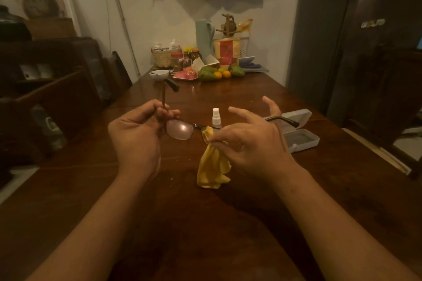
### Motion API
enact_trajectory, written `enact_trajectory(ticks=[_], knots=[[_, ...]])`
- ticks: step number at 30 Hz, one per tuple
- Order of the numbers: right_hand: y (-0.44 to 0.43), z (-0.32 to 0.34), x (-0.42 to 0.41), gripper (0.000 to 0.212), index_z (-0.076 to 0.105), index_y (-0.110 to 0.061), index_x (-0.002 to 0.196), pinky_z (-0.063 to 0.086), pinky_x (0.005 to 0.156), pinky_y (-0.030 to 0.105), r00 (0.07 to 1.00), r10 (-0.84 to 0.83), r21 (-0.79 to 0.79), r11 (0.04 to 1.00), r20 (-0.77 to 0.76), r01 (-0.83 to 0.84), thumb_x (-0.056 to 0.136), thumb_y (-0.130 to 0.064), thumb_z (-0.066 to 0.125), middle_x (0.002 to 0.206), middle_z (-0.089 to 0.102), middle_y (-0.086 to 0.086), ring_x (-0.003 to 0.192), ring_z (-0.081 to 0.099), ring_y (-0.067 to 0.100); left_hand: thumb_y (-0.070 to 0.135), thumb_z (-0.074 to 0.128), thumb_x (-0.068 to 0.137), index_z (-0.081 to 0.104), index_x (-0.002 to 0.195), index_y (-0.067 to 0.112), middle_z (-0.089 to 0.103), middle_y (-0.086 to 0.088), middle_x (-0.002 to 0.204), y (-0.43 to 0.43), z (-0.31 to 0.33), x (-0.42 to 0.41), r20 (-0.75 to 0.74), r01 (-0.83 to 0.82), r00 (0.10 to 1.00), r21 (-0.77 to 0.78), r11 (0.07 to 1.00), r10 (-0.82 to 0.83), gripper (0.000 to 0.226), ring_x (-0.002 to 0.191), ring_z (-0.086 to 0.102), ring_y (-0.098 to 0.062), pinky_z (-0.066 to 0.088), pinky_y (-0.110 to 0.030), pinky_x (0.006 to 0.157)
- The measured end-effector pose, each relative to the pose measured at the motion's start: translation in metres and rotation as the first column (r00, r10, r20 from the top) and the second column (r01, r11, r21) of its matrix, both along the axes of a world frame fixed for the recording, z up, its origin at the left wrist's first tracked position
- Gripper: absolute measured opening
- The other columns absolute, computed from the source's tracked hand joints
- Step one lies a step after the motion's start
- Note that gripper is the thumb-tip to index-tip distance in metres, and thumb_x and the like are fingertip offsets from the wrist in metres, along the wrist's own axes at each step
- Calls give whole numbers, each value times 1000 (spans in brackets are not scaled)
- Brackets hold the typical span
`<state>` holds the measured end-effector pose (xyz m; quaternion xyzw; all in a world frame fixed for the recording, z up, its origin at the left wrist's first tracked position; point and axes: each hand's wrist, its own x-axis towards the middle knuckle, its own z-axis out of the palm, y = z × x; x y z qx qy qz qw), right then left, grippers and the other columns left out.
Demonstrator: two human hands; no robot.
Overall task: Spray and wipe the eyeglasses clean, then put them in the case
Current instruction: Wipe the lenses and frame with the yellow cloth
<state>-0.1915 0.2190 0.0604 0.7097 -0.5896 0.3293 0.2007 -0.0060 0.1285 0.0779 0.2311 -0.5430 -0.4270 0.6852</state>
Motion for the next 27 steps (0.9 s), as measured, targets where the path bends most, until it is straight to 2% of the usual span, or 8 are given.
enact_trajectory(ticks=[8,10,12,15,19,21,24,27], knots=[[-6,-3,3,18,76,-26,107,22,115,52,994,-12,44,999,106,8,91,-23,68,110,75,-5,129,54,21,-6,60,88,75,80,19,74,4,73,4,-3,-4,28,-37,999,-47,998,38,31,77,74,-19,58,-26,71],[-9,-6,3,22,75,-21,113,32,114,45,978,35,69,996,204,-50,93,-16,67,116,73,-1,127,55,19,-6,60,88,76,78,22,74,3,73,5,-4,-6,26,-36,999,-49,998,37,34,77,74,-20,58,-26,72],[-11,-10,4,25,73,-16,116,48,100,27,949,88,66,991,303,-113,94,-9,65,117,71,4,115,61,16,-6,60,88,78,76,24,74,3,73,6,-5,-7,37,-33,999,-55,998,35,37,78,74,-20,58,-27,72],[-12,-13,5,25,73,-15,116,46,84,7,933,101,47,991,346,-125,94,-7,66,112,72,3,102,66,11,-6,60,88,78,76,26,74,5,72,5,-5,-6,37,-27,999,-65,998,29,39,78,73,-19,59,-27,73],[-12,-13,7,25,74,-15,115,37,89,0,933,82,13,996,351,-92,92,-6,67,113,72,5,106,60,5,-8,60,87,78,75,24,73,5,71,5,-5,-7,21,-17,1000,-62,998,18,39,76,73,-18,59,-28,73],[-12,-12,8,25,74,-16,115,29,99,8,933,61,11,998,355,-70,94,-7,65,111,73,4,109,59,8,-7,60,88,78,74,25,73,5,71,6,-6,-8,20,-6,1000,-66,998,8,39,77,73,-19,58,-29,73],[-11,-10,8,24,73,-20,116,31,111,33,936,61,31,997,346,-77,96,-12,63,111,73,-1,111,61,10,-7,60,88,78,75,27,73,5,72,6,-5,-7,6,-8,1000,-80,997,8,40,77,73,-18,58,-28,73],[-7,-8,8,23,71,-25,119,41,106,49,978,52,67,995,201,-67,97,-21,62,116,71,-7,107,63,6,-11,59,87,77,71,26,71,5,70,4,-4,-5,-37,-12,999,-75,997,9,44,75,71,-18,56,-27,72]])
